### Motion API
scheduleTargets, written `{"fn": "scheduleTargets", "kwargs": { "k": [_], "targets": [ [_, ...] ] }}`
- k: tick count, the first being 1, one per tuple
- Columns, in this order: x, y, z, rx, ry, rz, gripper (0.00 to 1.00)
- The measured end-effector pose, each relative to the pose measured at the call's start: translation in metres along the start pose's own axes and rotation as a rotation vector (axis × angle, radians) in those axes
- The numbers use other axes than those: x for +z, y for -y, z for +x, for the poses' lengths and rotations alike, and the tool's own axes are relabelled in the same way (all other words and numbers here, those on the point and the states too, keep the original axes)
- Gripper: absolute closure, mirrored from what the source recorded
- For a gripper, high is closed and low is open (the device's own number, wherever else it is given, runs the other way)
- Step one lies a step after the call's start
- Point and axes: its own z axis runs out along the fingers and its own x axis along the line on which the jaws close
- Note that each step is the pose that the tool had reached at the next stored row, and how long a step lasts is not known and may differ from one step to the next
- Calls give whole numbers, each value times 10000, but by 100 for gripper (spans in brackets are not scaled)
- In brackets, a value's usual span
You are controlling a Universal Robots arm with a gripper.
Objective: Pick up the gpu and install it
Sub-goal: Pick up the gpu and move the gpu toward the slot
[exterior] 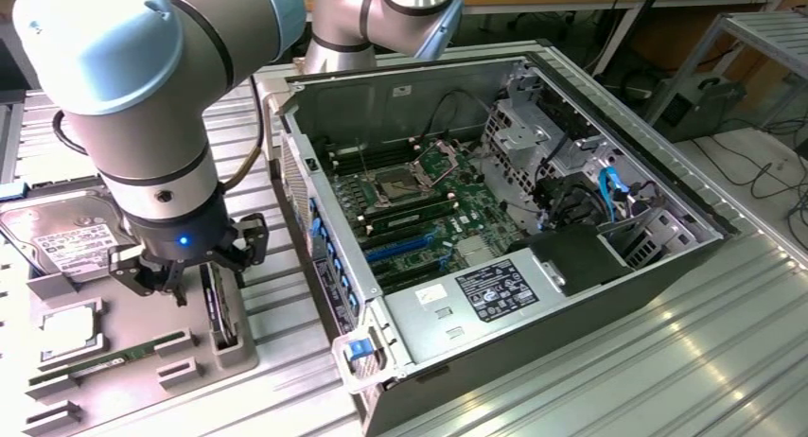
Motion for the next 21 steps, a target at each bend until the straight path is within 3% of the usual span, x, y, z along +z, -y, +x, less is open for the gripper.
{"fn": "scheduleTargets", "kwargs": {
  "k": [5,9,15,17,21],
  "targets": [
    [0,0,0,1,-1,1,34],
    [0,0,0,1,-1,0,49],
    [-1,12,-10,-2,-2,1,49],
    [-1,31,-9,1,-1,0,58],
    [-1,32,-10,1,0,1,58]
  ]
}}
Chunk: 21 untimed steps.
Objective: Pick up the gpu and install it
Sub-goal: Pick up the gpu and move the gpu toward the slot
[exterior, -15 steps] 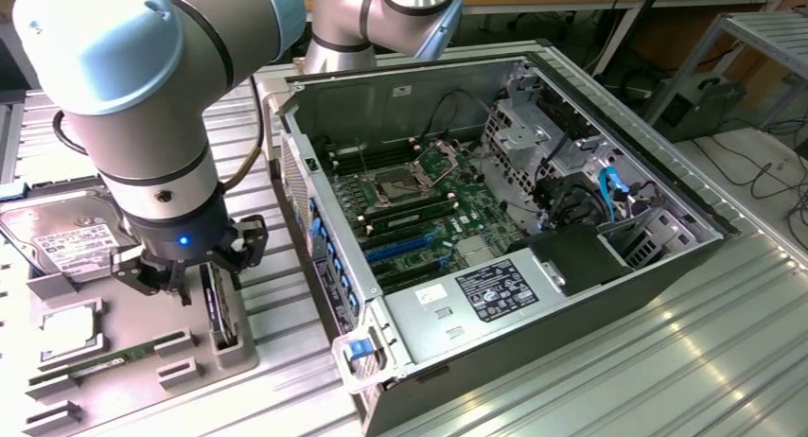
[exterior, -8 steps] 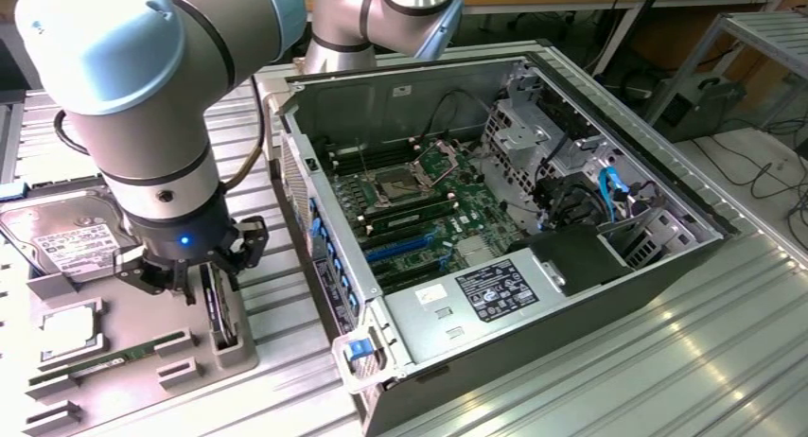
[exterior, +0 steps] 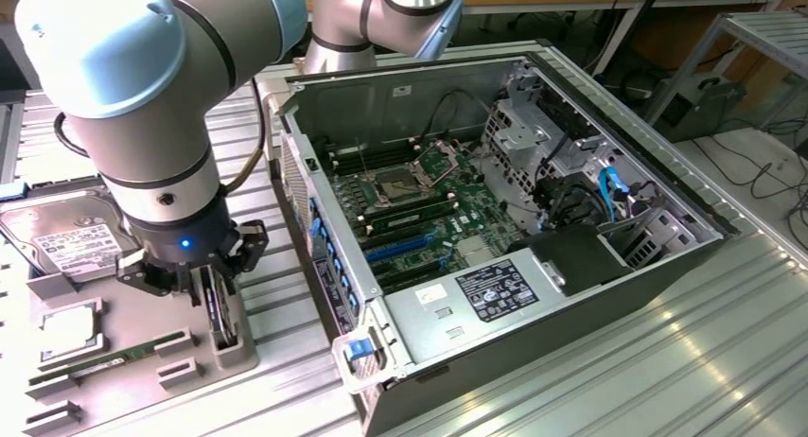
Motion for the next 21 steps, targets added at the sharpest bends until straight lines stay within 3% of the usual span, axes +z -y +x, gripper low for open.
{"fn": "scheduleTargets", "kwargs": {
  "k": [2,5,21],
  "targets": [
    [0,0,0,-1,1,0,59],
    [0,1,-8,-1,0,-1,72],
    [0,0,-23,0,0,0,72]
  ]
}}
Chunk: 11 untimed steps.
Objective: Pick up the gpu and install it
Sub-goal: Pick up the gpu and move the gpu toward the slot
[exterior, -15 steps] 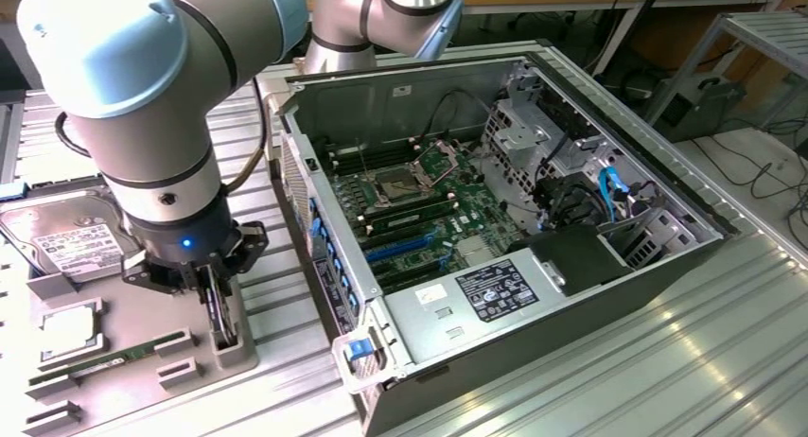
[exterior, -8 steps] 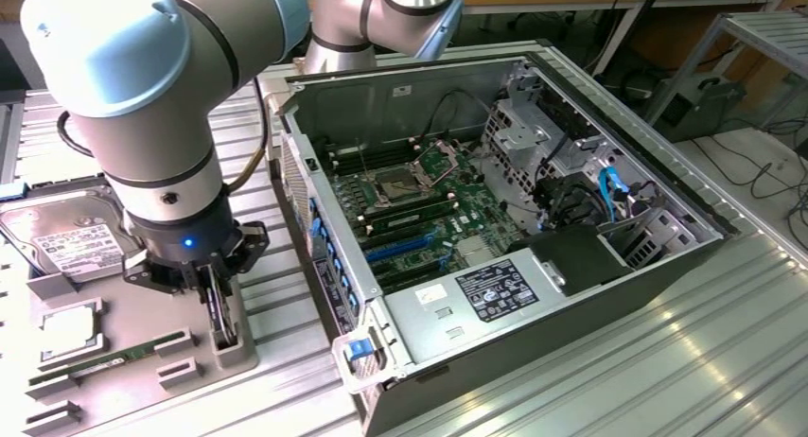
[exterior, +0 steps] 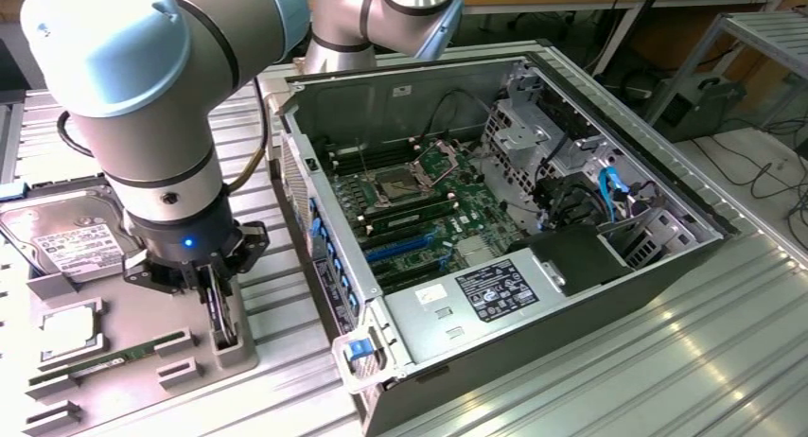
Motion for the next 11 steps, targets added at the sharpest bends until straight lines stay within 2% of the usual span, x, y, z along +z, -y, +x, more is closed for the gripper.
{"fn": "scheduleTargets", "kwargs": {
  "k": [5,11],
  "targets": [
    [-7,0,0,0,1,-2,72],
    [-82,-2,-1,0,0,-7,72]
  ]
}}
